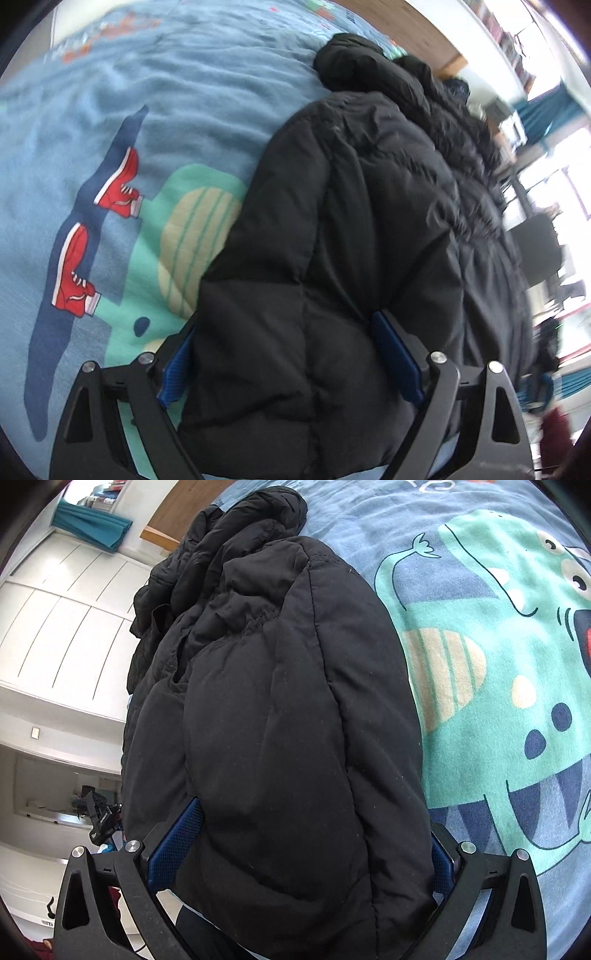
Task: Fold large clothes
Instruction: 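Close both grippers on the jacket's bottom edge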
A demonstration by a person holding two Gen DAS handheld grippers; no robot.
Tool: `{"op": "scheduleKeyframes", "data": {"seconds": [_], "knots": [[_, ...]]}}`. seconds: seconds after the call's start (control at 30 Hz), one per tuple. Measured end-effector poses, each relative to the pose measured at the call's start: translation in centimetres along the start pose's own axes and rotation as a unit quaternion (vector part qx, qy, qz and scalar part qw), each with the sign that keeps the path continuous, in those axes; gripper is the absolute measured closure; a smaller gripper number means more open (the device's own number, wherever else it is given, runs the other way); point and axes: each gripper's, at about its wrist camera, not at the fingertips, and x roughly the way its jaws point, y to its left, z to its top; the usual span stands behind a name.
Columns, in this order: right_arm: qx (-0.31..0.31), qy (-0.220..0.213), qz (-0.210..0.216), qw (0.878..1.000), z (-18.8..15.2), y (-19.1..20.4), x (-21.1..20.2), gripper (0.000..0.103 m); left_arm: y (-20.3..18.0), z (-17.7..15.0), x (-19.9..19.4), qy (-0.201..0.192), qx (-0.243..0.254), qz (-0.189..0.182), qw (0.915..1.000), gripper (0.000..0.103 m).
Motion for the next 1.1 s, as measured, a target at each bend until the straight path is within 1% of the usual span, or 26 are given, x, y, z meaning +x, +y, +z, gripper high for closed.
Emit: {"op": "scheduleKeyframes", "data": {"seconds": [0.17,0.3,0.57,0.9,1.0,1.1], "knots": [[-0.018,0.010,-0.025,0.999,0.2,1.0,1.0,0.001,-2.7,-1.2,0.8,-0.015,0.043,0.053,0.9975,0.015],[-0.027,0.017,-0.049,0.998,0.2,1.4,1.7,0.000,-3.5,-1.7,1.4,-0.028,0.060,0.079,0.9947,0.015],[-0.041,0.026,-0.095,0.994,0.3,2.3,3.0,0.000,-4.2,-2.3,1.8,-0.044,0.082,0.103,0.9903,0.019],[-0.041,0.014,-0.125,0.991,0.0,3.3,3.8,0.002,-4.9,-2.7,2.0,-0.051,0.093,0.115,0.9877,0.025],[-0.040,0.011,-0.133,0.990,0.0,4.0,4.2,0.003,-4.6,-3.5,1.4,-0.052,0.096,0.117,0.9871,0.030],[-0.040,0.008,-0.139,0.989,0.2,4.9,4.7,0.005,-4.8,-3.7,1.4,-0.051,0.101,0.120,0.9864,0.036]]}}
